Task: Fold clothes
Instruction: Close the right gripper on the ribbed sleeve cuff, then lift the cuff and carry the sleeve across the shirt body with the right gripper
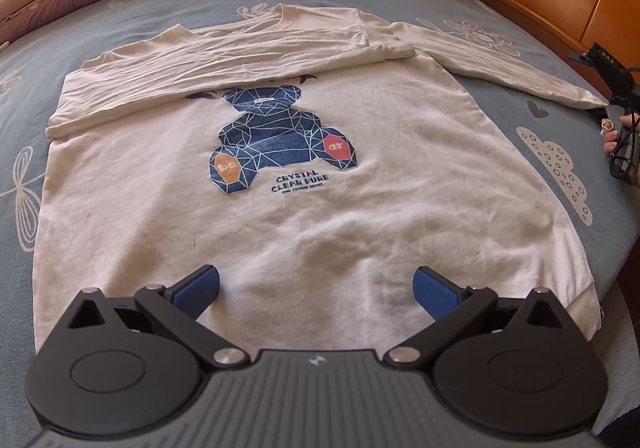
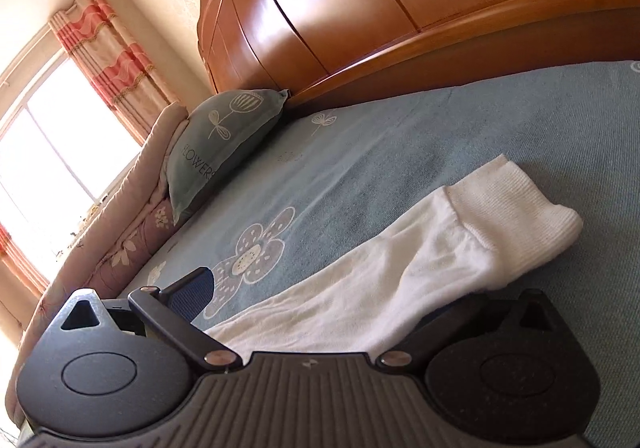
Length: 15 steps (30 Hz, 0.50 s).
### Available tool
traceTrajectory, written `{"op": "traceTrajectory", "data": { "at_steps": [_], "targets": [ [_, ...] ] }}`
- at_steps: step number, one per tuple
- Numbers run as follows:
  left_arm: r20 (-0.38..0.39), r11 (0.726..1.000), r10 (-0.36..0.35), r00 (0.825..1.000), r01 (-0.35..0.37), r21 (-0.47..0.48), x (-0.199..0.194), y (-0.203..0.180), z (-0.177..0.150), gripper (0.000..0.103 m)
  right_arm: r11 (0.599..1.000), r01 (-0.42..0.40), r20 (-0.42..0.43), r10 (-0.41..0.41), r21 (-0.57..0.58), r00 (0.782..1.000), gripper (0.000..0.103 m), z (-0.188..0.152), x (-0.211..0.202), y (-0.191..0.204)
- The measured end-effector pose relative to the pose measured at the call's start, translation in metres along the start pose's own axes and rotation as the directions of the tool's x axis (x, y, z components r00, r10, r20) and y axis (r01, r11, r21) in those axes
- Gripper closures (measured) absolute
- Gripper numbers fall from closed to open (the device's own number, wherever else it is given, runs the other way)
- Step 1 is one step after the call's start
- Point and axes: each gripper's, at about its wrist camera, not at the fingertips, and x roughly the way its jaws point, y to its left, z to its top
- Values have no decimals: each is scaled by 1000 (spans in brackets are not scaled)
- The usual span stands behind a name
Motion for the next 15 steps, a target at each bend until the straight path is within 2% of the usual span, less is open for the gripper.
{"op": "traceTrajectory", "data": {
  "at_steps": [3, 5, 7, 10, 13, 15],
  "targets": [
    [-5, 1000, 2, 1000, -2, 3, 2, 0, 0, 1, 997, -43, -37, 41, -56, 998, 0, -9, 2, 7],
    [-8, 1000, 7, 1000, -7, 15, 2, -1, 2, 1, 993, -32, -34, 28, -115, 999, 0, -12, 6, 11],
    [1, 1000, 5, 1000, -5, 18, 1, -1, 4, 1, 996, -36, -28, 33, -82, 999, 0, -9, 6, 11],
    [7, 1000, -2, 1000, 2, 5, -1, 2, 5, 1, 996, -85, -9, 85, -3, 996, 0, 0, 1, 11],
    [4, 1000, 3, 1000, -3, -1, 1, 5, 4, 1, 991, -136, 31, 136, -11, 990, 0, 6, -10, 19],
    [1, 1000, -1, 1000, 1, -6, 2, 7, 3, 1, 988, -148, 17, 149, -32, 989, 0, 10, -12, 28]
  ]
}}
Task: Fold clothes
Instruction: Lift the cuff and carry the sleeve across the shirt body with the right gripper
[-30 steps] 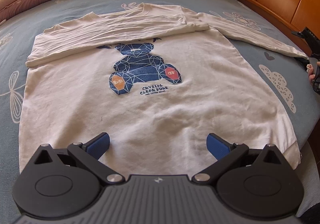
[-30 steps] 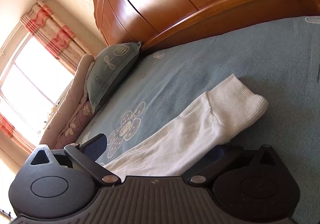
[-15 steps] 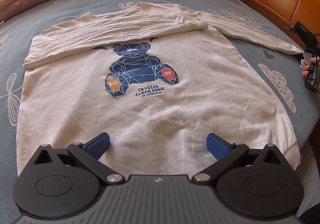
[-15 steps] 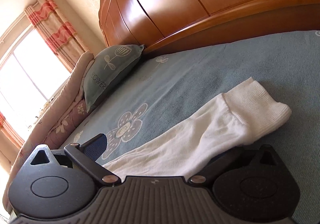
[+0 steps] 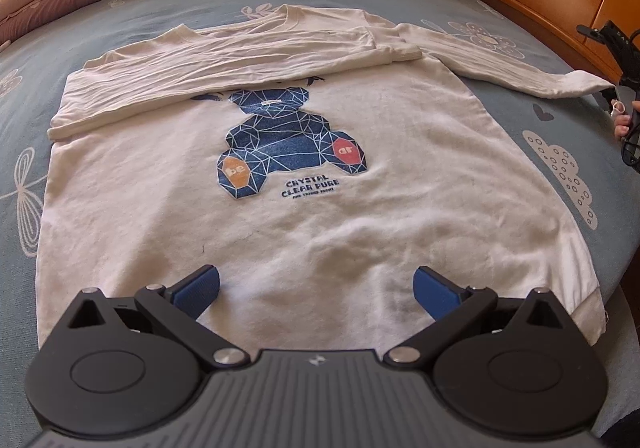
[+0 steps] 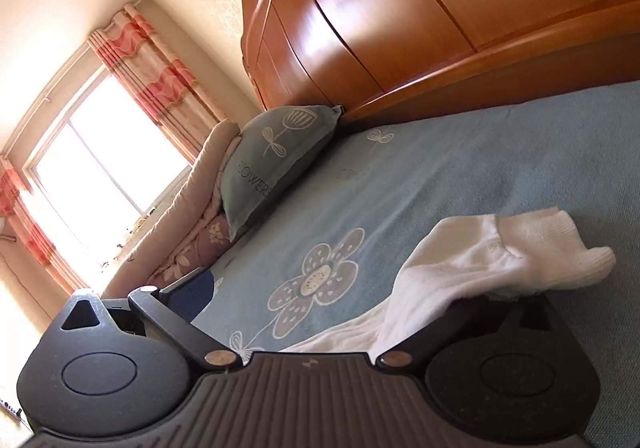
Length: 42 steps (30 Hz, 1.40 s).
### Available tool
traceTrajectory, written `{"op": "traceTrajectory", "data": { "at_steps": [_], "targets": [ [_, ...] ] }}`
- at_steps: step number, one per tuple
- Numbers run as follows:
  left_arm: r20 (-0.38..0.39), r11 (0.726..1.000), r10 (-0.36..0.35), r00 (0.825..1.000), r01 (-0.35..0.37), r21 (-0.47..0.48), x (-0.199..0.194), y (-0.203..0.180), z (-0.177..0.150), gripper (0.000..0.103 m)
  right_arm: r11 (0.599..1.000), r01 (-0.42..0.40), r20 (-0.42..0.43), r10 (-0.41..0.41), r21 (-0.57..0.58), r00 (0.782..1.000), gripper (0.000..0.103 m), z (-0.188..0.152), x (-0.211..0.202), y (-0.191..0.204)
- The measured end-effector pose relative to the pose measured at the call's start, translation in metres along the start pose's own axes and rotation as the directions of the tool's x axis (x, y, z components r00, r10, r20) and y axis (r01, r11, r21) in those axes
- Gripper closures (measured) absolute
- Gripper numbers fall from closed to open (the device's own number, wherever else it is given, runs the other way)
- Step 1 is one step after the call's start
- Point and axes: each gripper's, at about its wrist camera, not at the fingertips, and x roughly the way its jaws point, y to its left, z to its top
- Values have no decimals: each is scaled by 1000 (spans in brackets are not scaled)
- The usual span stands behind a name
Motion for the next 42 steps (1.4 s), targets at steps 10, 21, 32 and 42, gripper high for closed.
{"op": "traceTrajectory", "data": {
  "at_steps": [10, 21, 32, 42],
  "targets": [
    [-14, 995, -48, 999, 49, 91, -9, 8, 3, 1, 994, -34, -100, 23, -107, 995, 0, -2, 8, 53],
    [13, 988, -103, 995, 101, 113, -29, 31, 1, 1, 961, -100, -207, 46, -259, 977, 0, -18, 38, 141],
    [3, 983, -120, 993, 119, 138, -42, 58, -15, 1, 925, -180, -292, 80, -334, 953, 0, -53, 80, 223],
    [17, 994, -91, 996, 90, 55, -58, 89, -23, 1, 910, -215, -319, 98, -355, 943, 0, -101, 122, 279]
  ]
}}
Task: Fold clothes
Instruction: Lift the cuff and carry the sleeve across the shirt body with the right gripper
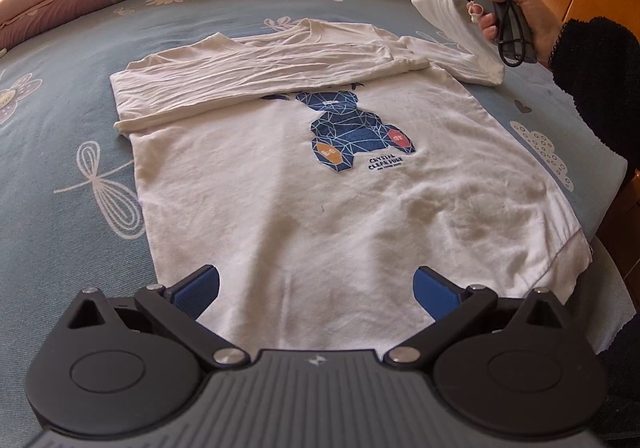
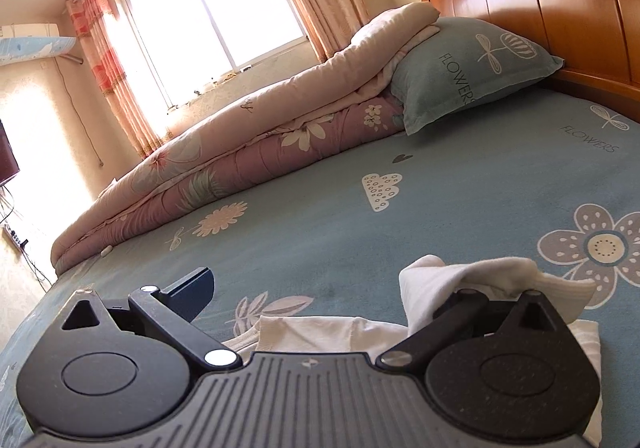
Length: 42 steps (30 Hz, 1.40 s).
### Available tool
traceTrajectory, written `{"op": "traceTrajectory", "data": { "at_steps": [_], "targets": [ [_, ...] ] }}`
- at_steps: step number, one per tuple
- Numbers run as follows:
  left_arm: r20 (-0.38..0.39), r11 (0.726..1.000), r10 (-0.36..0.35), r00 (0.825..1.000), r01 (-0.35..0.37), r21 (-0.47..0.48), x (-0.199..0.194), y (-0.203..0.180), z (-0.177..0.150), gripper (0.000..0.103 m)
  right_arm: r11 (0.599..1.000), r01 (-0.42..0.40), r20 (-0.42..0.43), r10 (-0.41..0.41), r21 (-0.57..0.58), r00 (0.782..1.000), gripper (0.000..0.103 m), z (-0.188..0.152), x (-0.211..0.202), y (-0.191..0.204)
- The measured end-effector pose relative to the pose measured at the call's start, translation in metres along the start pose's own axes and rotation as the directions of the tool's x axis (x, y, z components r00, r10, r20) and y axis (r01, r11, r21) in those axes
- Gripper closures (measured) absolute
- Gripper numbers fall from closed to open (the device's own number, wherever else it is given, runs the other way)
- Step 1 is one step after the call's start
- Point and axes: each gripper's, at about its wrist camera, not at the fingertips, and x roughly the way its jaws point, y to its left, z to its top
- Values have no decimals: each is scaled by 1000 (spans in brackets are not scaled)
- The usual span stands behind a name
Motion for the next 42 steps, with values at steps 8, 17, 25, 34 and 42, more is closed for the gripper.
{"op": "traceTrajectory", "data": {
  "at_steps": [8, 17, 25, 34, 42],
  "targets": [
    [-10, 1000, 4, 1000, -4, -25, 0, 2, 0, 1, 997, -69, -11, 69, -32, 998, 0, -9, 29, 48],
    [-26, 998, 4, 1000, -5, -56, 2, 1, -6, 1, 984, -157, -59, 152, -80, 987, 0, -26, 49, 98],
    [-41, 999, -1, 999, -1, -50, 3, -3, -12, 1, 965, -226, -118, 212, -130, 970, 0, -44, 63, 143],
    [-40, 998, -9, 999, 7, -58, 3, -2, -14, 1, 942, -292, -173, 263, -168, 949, 0, -58, 72, 178],
    [-45, 998, -11, 999, 8, -69, 3, 0, -18, 1, 912, -359, -217, 317, -196, 923, 0, -72, 74, 212]
  ]
}}
